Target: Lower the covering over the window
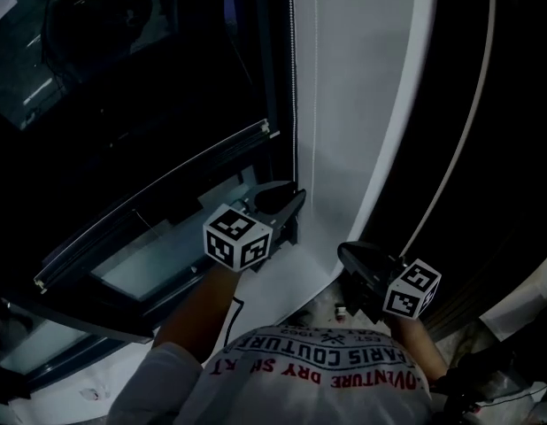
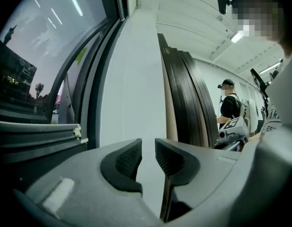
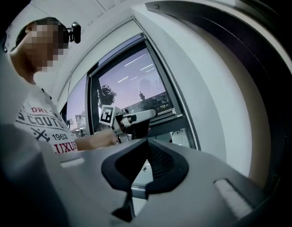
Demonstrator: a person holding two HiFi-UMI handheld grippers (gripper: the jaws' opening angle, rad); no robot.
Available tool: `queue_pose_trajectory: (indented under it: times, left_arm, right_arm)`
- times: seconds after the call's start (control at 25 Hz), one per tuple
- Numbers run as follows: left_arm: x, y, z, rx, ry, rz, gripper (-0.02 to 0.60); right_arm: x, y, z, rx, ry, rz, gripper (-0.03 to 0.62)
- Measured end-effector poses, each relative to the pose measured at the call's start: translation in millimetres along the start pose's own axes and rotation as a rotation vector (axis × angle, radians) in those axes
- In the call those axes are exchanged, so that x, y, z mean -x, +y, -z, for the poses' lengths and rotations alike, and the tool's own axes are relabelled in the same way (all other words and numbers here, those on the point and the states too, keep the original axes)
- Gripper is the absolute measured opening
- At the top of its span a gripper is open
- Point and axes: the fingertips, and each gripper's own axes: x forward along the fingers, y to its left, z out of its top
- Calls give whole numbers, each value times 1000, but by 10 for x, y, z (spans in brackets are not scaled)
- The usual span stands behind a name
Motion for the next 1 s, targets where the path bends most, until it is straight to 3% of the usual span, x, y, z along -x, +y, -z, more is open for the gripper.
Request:
queue_pose_trajectory:
  times: [0.36,0.6,0.84,1.0]
  left_arm:
    - [-627,875,-318,-30,-17,-136,121]
    - [-924,1378,-310,-5,13,-294,121]
    - [-1104,1548,-289,-7,17,-320,121]
    - [-1159,1529,-281,-12,20,-298,120]
  right_arm:
    - [-186,-317,-103,-13,7,12,0]
    - [-256,-469,-108,-26,19,30,0]
    - [-243,-613,-119,-39,17,51,0]
    - [-241,-655,-115,-50,14,55,0]
